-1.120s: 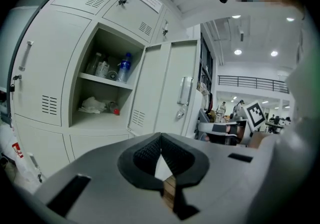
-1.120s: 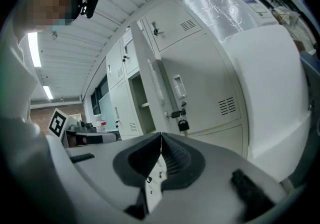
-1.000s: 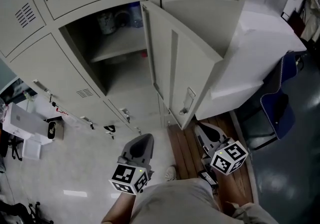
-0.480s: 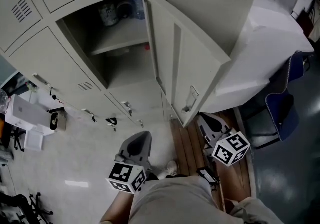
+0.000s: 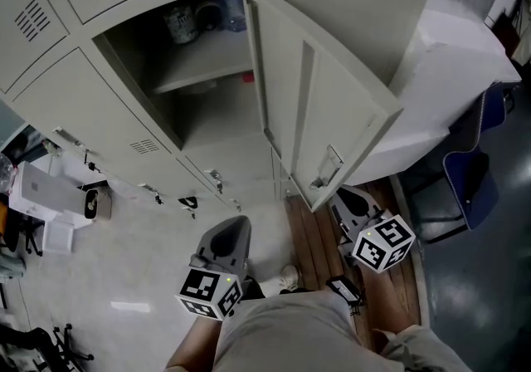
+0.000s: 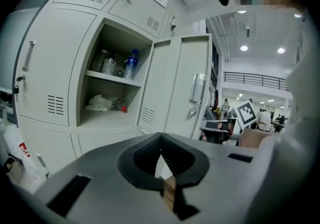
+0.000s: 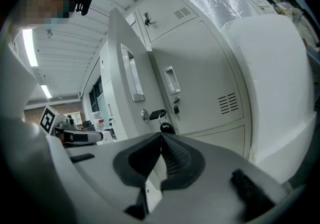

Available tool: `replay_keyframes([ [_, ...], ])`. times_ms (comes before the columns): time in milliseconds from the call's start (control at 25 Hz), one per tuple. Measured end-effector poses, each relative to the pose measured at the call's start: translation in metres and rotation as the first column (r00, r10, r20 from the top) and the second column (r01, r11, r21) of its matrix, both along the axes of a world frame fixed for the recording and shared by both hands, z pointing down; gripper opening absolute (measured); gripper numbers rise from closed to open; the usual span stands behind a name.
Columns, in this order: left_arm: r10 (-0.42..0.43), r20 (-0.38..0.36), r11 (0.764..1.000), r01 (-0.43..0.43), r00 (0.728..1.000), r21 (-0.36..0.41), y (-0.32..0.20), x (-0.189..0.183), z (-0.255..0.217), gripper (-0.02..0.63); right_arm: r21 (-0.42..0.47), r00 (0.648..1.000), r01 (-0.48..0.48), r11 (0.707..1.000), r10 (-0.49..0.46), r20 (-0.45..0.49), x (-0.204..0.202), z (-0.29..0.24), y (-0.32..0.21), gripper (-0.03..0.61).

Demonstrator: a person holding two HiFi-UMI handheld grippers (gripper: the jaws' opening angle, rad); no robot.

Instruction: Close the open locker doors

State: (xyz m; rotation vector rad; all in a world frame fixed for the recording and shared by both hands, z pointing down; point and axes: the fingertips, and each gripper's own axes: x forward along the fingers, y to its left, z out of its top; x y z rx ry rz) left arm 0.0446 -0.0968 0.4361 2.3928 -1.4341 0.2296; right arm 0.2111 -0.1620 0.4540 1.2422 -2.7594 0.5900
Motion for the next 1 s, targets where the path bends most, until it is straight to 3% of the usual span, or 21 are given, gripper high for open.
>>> replay_keyframes([
  [400, 0.016, -0.004, 1.0, -0.016, 1.0, -0.003, -0.001, -0.018, 0.002, 0.015, -0.001, 1.0, 0.007, 1.0, -0.007, 0.003, -0.022, -0.003, 0.012, 0.028],
  [1000, -0.027, -0.018, 1.0, 0.027, 0.999, 0.005, 0.001, -0.052, -0.001, 0.015, -0.001, 0.98, 0.195, 0.981, -0.195, 0.03, -0.098, -0.002, 0.04, 0.028],
])
